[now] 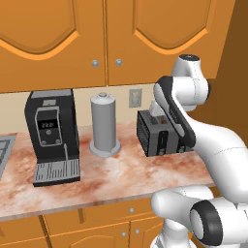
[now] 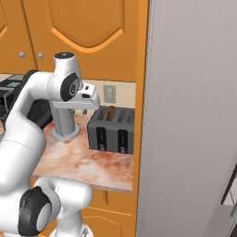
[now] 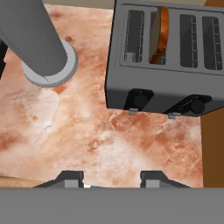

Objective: Start the toaster. Once the lever pops up, take the bread to the plate on the dining counter.

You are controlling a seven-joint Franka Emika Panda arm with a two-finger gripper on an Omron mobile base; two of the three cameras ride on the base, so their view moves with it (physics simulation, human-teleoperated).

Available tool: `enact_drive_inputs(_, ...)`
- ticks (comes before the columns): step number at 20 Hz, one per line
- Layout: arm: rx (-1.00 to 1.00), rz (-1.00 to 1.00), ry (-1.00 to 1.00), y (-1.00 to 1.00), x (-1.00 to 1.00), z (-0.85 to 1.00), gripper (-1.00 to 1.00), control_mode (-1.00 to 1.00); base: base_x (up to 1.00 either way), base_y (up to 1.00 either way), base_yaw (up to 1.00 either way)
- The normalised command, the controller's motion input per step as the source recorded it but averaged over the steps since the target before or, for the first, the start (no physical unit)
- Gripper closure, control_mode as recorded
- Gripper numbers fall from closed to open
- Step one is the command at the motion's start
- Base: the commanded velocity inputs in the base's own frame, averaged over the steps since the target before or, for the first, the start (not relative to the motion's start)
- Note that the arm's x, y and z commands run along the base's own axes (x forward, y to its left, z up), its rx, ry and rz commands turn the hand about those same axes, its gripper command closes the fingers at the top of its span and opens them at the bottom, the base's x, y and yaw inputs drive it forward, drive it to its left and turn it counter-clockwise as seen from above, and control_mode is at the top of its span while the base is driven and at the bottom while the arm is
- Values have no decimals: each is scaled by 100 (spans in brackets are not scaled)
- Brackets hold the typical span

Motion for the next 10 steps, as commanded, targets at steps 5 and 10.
enact_drive_inputs(5, 0, 0, 0, 0, 0, -22, -100, -100, 0, 0, 0)
enact_drive_inputs(10, 1, 0, 0, -8, 0, -50, -100, -100, 0, 0, 0)
